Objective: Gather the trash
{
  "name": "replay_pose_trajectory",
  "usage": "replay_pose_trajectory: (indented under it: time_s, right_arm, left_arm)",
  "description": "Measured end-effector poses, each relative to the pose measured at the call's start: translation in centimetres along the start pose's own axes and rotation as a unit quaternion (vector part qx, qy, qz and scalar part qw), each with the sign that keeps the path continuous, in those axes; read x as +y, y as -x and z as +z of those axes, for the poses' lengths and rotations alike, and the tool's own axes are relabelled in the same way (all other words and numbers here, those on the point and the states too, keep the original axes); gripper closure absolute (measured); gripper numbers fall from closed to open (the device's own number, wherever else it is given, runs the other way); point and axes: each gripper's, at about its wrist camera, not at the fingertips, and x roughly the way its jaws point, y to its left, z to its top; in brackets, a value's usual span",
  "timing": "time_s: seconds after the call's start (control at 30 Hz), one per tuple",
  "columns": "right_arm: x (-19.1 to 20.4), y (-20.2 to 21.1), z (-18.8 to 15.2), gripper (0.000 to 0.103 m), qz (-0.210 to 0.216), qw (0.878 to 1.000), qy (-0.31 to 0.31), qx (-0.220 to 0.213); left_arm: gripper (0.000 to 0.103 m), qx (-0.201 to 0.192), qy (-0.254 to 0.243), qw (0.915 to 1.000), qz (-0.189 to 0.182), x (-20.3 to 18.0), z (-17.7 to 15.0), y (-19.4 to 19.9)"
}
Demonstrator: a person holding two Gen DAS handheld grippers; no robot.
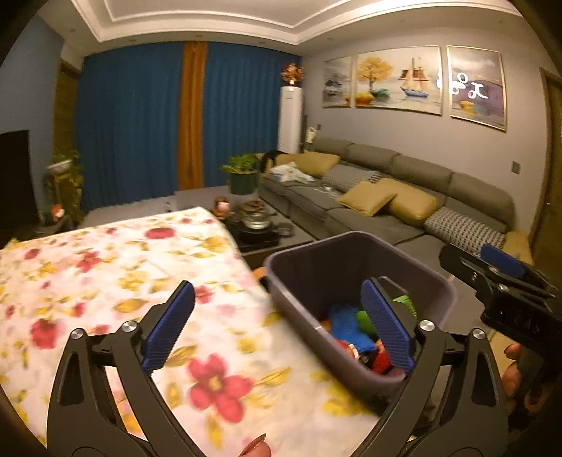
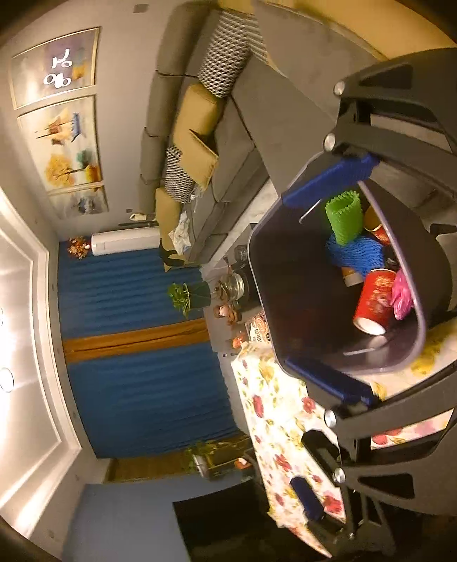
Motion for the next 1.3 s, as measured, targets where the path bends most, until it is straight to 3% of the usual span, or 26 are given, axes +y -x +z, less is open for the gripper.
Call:
replay_pose_trajectory:
  time_s: [0.17,0.23,0.57,0.9,1.3]
  right_arm:
    - [2.4,2.5,-0.8,0.012,0.000,1.000,0.022,0.001]
    - [3.4,3.9,-1.2,0.006,-0.002,1.000,0.026,-0.003]
    - [7.8,9.6,-3.3,0.006,0.001,0.998,0.056,-0.014]
    - [9.5,14.3,-5.5,0.006,0.012,0.998,0.053,-0.024]
    - [10.0,16.1,-6.0,0.006,0.013,0.998,0.054,-0.030]
  left_arm:
    - [0.006,-0.006,0.000,0.9994,0.034,1.7,-1.1,3.9]
    - [0.006,-0.007,0.000,0.9990,0.043,2.1,-1.5,5.4]
    - [0.006,-0.002,0.014,0.9963,0.085,5.4,-4.6,12.4]
    - [0.006,-0.020,0.034,0.9946,0.095,6.7,-5.7,17.9]
    - [0.006,-0.031,0.032,0.9946,0.093,6.3,-5.9,20.1]
